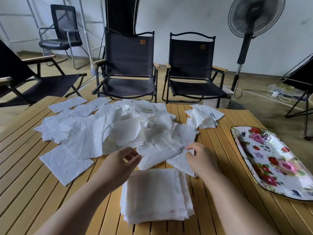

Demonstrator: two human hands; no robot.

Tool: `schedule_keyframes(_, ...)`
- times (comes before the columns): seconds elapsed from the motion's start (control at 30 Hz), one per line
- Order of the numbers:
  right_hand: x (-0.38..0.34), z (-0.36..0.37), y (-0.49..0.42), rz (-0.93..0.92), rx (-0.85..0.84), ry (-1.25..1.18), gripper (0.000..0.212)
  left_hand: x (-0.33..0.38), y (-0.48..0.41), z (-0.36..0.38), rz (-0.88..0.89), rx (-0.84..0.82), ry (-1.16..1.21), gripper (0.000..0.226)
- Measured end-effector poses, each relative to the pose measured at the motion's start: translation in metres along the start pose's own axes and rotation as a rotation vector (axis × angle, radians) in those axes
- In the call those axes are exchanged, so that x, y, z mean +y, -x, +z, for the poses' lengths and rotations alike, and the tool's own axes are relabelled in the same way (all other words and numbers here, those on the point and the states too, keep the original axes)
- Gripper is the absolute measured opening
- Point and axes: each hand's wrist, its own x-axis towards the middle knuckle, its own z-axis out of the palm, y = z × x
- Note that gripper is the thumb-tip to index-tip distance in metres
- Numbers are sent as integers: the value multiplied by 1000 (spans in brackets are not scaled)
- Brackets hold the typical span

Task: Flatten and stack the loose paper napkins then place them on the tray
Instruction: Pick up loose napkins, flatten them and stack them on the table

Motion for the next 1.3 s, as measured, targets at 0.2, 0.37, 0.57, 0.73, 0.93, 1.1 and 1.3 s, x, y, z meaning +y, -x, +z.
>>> schedule_keyframes(0.2, -25, 19, -16, -82, -130, 141, 39, -11, -21, 7, 24, 0, -59, 7)
schedule_keyframes(0.37, -20, 26, -19, 20, -179, 110, 47, -21, -20, 2, 15, -6, -45, 10)
schedule_keyframes(0.57, -15, 21, -8, -5, -156, 98, 22, -18, -18, -1, 17, -13, 9, 11)
schedule_keyframes(0.73, -20, 16, -5, -20, -159, 261, 31, -9, -12, 5, 24, -5, -16, 10)
schedule_keyframes(0.93, -23, 9, -6, 42, -26, 258, 22, -11, -8, 4, 17, -16, -36, 10)
schedule_keyframes(1.1, -12, 17, -4, 47, 26, 177, 27, -11, -10, 3, 21, -24, -17, 11)
schedule_keyframes(1.3, -14, 22, -7, -9, 103, 185, 14, -9, -13, 7, 14, -43, -41, 10)
